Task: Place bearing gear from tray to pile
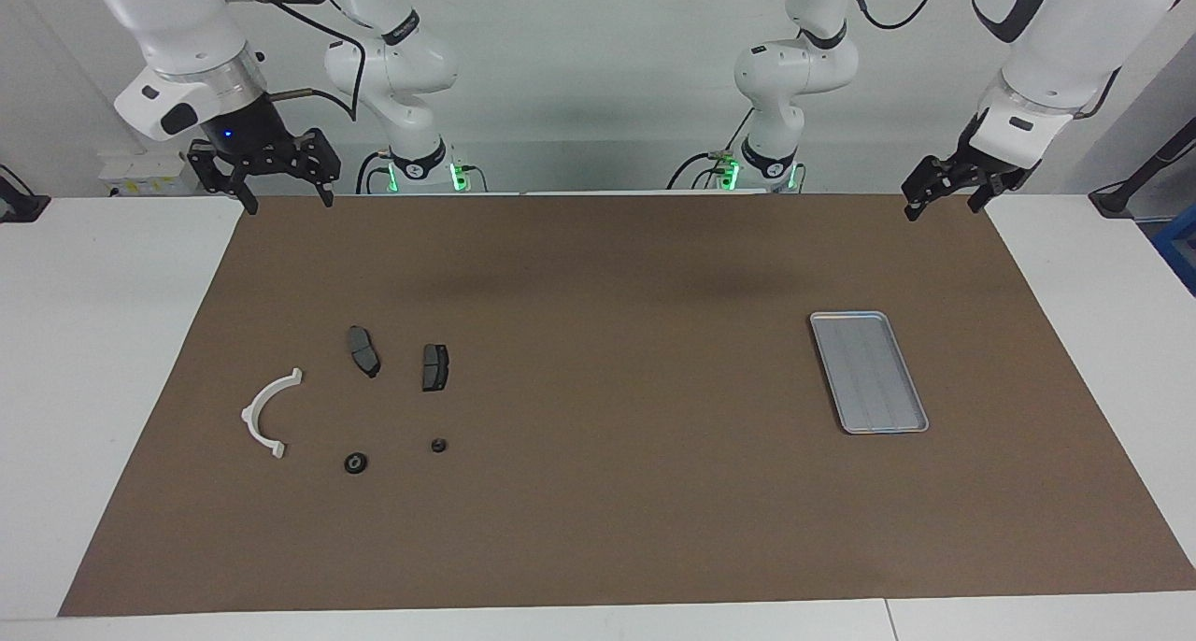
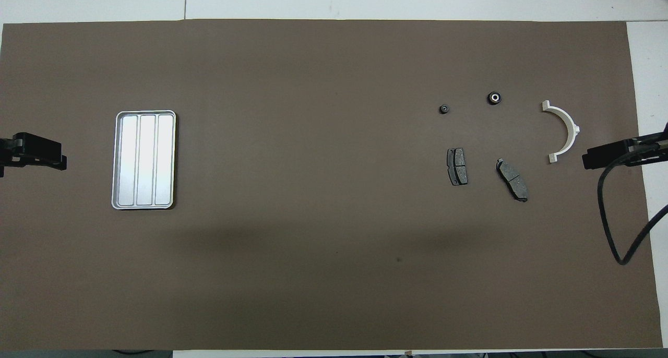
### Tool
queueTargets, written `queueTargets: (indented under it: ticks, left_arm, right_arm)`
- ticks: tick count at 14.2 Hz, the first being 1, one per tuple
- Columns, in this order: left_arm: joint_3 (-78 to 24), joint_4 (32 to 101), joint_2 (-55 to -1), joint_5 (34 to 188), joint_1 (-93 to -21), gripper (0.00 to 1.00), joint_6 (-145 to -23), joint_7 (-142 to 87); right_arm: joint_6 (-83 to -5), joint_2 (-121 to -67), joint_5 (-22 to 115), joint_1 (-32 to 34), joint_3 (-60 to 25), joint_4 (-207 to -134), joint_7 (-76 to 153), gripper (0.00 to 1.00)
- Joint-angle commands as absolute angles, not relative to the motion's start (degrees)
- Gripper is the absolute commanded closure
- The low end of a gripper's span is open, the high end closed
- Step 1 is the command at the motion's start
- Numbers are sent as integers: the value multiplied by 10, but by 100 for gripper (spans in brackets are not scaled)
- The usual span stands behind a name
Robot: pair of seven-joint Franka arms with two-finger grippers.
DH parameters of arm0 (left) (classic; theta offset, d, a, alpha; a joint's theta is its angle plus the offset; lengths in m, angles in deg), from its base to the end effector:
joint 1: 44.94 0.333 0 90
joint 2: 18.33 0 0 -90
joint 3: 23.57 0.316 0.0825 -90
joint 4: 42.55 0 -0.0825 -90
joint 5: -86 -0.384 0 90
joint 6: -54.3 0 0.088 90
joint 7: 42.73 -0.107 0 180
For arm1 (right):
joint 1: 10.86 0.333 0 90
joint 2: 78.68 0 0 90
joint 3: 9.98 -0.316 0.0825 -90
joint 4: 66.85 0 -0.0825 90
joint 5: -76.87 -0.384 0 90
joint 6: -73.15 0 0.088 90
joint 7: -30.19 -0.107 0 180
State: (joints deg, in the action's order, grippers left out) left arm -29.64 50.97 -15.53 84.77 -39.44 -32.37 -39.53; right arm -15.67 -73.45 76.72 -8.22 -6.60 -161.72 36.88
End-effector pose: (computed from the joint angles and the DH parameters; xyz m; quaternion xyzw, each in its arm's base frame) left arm 0.5323 -0.0043 0.6173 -0.9990 -0.0233 0.0350 0.0145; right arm 0.5233 -0.0080 0.6318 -0.9986 -0.0521 0.0070 0.0045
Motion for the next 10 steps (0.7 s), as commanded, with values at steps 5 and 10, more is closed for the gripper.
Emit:
queueTargets:
  ticks: [5, 10]
  left_arm:
    - [-296, 519, -147, 849, -395, 0, -320, -400]
    - [-296, 519, -147, 849, -395, 0, -320, -400]
  right_arm:
    - [-171, -735, 795, -86, -72, -1626, 356, 0]
    - [-179, -738, 806, -87, -77, -1627, 356, 0]
